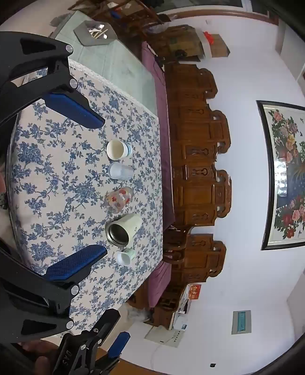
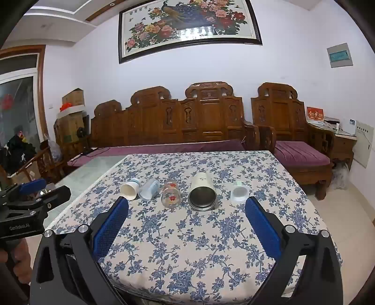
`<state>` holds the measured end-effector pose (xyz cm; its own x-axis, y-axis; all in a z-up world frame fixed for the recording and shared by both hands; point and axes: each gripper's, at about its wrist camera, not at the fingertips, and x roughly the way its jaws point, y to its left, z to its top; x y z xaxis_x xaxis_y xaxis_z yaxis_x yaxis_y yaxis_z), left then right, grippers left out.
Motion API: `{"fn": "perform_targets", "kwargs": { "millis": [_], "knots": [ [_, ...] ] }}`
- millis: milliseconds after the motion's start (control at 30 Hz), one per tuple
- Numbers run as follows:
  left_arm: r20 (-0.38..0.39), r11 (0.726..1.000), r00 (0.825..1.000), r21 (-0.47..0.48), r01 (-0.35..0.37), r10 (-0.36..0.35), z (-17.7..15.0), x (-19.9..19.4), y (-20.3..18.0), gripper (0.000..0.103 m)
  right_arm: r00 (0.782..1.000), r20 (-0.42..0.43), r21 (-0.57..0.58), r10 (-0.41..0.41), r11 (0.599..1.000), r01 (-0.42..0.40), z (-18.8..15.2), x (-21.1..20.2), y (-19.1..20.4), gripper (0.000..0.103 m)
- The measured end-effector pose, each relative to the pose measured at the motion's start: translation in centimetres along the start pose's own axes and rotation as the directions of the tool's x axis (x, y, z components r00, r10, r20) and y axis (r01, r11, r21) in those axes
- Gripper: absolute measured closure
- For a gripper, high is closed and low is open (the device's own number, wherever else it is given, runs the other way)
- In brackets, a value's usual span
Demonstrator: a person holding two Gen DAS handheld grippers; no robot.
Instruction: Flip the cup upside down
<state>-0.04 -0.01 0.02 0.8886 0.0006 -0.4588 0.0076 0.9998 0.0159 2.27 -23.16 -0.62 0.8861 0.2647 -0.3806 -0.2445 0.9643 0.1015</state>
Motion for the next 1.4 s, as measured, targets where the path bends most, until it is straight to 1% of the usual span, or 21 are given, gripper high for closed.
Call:
{"fn": "perform_targets", "kwargs": {
  "millis": [500,900,1400],
  "knots": [
    [0.004,1.000,1.000,-0.009,0.009,-0.009,0.02,-0.19,0.28,0.008,1.000,-0.005,-0.004,-0.003,1.000,0.003,0.01,0.03,0.01,0.003],
    [0.014,1.000,1.000,-0.011,0.016,-0.016,0.78,-0.71,-0.20,0.008,1.000,-0.006,-0.003,-0.003,1.000,0.003,0.01,0.08,-0.08,0.003],
    [0.020,1.000,1.000,-0.015,0.021,-0.020,0.51,-0.65,-0.11,0.008,1.000,-0.007,-0.001,-0.003,1.000,0.003,0.00,-0.03,0.11,0.003]
  ]
}}
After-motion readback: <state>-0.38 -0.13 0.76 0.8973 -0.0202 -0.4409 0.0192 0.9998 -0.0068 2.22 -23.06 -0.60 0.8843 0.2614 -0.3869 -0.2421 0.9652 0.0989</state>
